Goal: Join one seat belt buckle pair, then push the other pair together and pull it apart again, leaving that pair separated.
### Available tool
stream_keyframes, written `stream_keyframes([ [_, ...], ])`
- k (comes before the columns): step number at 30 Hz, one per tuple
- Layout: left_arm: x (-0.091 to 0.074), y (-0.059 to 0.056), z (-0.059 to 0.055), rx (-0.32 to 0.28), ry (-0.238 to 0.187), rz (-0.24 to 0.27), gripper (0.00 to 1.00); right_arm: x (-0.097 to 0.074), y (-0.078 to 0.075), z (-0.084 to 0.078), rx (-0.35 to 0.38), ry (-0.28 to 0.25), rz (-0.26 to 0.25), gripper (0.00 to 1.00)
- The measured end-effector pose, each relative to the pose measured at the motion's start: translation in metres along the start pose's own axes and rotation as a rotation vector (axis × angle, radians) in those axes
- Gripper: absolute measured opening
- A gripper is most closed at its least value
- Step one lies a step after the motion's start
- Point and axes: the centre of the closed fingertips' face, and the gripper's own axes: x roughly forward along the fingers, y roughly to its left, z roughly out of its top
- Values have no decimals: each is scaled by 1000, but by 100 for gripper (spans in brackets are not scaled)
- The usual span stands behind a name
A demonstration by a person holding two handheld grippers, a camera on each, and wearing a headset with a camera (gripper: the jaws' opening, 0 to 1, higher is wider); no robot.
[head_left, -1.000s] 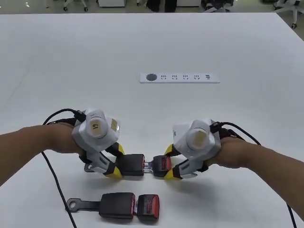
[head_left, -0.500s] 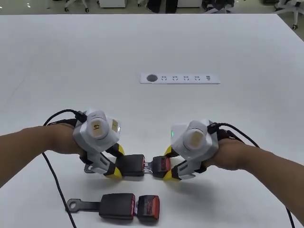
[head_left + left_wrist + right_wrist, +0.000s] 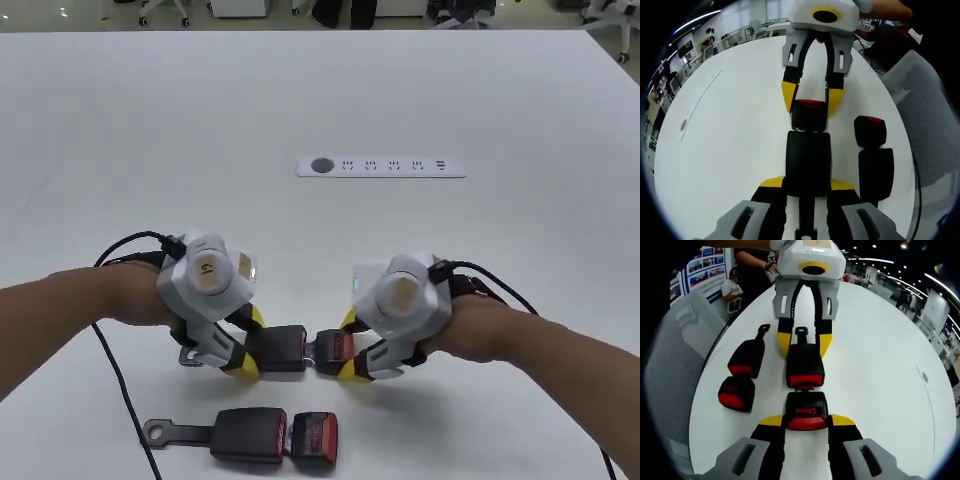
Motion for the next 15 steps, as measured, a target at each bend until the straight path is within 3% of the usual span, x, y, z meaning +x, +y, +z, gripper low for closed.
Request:
stream_keyframes([
  [15, 1, 0, 1, 13, 9, -5, 30, 3, -1, 2, 2, 1, 0, 28],
])
